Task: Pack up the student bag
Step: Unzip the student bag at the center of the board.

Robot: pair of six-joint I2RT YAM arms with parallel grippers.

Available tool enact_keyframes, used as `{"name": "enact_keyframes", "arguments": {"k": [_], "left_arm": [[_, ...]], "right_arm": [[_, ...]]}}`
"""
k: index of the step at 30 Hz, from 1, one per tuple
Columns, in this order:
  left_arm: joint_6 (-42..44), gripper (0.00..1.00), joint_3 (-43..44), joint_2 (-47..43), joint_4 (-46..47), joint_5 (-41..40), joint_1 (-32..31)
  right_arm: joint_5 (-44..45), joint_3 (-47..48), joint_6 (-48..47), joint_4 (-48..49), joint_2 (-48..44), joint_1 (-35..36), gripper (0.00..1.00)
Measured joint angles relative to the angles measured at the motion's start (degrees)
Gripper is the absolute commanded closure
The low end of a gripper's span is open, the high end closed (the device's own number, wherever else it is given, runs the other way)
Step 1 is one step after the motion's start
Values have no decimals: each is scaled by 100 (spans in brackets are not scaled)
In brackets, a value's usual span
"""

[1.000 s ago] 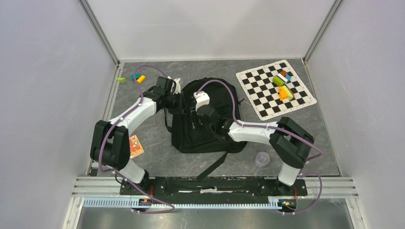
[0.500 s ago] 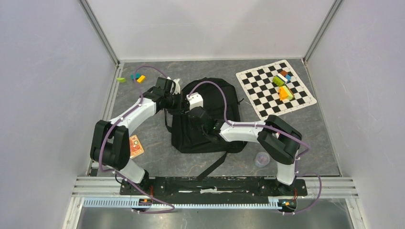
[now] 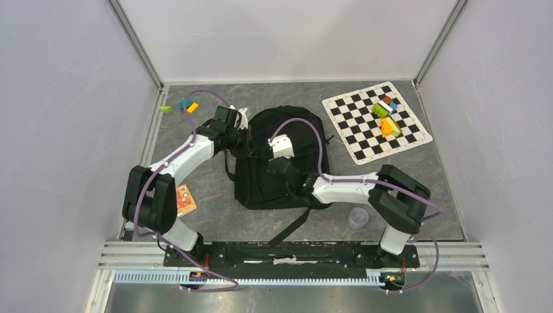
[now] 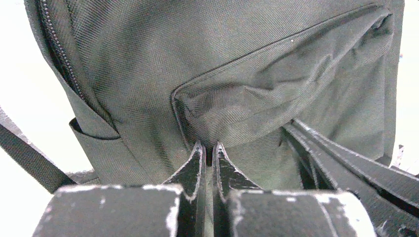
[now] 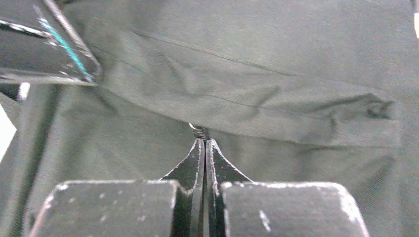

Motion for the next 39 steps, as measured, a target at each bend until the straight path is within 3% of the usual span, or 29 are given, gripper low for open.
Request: {"name": "enact_keyframes", "arguments": {"k": [6, 13, 22, 24, 25, 26, 28, 29, 31, 34, 39], "left_arm": [[20, 98, 0, -120, -63, -149, -39], [24, 98, 0, -214, -74, -251, -50], [24, 98, 0, -247, -22, -190, -66], [26, 95, 0, -249, -20, -173, -66], [31, 82, 0, -256, -20, -160, -66], [61, 61, 0, -269, -17, -144, -66], [188, 30, -24, -321, -15, -168, -52], [225, 23, -57, -369, 4, -186, -28], [286, 16, -157, -522, 74, -219, 17], [343, 10, -297, -863, 144, -348, 4], [573, 7, -385, -1416, 295, -675, -393]], "right_arm": [[271, -745, -26, -271, -730, -199, 100], [306, -1497, -107, -710, -1700, -957, 100], [-341, -1707, -431, -758, -2280, -1508, 100], [-380, -1705, -479, -815, -2280, -1510, 88], [-413, -1703, -501, -846, -2282, -1510, 79], [-455, -1700, -546, -883, -2291, -1513, 67], [-459, -1700, -656, -1110, -2365, -1556, 43], [-481, -1707, -750, -1237, -2437, -1600, 34], [-579, -1731, -964, -1379, -2693, -1674, 19], [-931, -1814, -1379, -1390, -3211, -1696, 7], [-1923, -1950, -2371, -1016, -3659, -1696, 3]]}}
